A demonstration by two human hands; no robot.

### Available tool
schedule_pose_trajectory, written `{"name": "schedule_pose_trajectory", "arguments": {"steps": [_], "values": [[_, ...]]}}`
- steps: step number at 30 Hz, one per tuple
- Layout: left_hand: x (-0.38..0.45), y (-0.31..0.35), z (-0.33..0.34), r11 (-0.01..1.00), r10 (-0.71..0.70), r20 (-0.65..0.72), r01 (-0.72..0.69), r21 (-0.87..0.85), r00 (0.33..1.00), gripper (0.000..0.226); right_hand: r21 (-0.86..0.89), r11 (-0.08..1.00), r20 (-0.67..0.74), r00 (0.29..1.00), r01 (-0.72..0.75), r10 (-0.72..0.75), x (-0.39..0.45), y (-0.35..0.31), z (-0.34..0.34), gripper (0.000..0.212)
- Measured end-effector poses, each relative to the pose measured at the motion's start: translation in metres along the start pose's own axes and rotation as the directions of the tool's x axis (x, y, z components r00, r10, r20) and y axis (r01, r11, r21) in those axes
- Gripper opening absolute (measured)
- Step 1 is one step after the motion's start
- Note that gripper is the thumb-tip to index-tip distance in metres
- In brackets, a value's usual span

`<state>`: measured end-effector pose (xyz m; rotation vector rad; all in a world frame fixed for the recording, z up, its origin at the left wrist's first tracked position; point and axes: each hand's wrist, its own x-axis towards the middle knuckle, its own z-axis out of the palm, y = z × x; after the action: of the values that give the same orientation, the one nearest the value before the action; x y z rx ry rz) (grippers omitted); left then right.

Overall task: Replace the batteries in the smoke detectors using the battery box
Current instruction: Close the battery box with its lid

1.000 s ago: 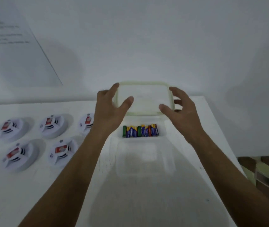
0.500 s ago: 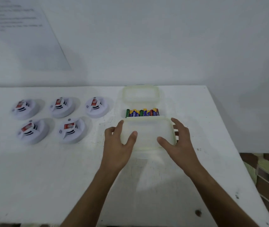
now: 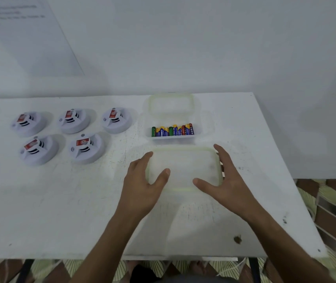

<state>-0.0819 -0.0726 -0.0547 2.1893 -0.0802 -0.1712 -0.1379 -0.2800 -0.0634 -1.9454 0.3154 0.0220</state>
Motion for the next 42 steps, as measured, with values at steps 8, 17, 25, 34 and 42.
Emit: {"name": "schedule_pose_trajectory", "arguments": {"steps": [8, 17, 25, 34, 42], "values": [[0.028, 0.013, -0.033, 0.954, 0.193, 0.428, -0.271, 0.13, 0.883, 0.129, -0.108, 0.989, 0.265, 0.962, 0.101, -0.07, 0.021, -0.011, -0.025, 0.137], [0.042, 0.013, -0.02, 0.838, 0.19, 0.579, -0.439, 0.325, 0.793, 0.14, -0.317, 0.906, 0.385, 0.911, 0.279, -0.146, 0.03, -0.01, -0.018, 0.141], [0.041, 0.011, -0.008, 0.742, 0.286, 0.515, -0.527, 0.414, 0.808, 0.13, -0.278, 0.906, 0.304, 0.924, 0.318, -0.231, 0.032, 0.001, -0.011, 0.128], [0.044, 0.016, -0.009, 0.798, 0.237, 0.527, -0.473, 0.375, 0.817, 0.128, -0.251, 0.921, 0.314, 0.925, 0.299, -0.215, 0.038, 0.0, -0.014, 0.127], [0.037, 0.012, -0.006, 0.786, 0.274, 0.501, -0.492, 0.376, 0.821, 0.127, -0.267, 0.905, 0.286, 0.924, 0.332, -0.254, 0.03, 0.001, -0.009, 0.127]]}}
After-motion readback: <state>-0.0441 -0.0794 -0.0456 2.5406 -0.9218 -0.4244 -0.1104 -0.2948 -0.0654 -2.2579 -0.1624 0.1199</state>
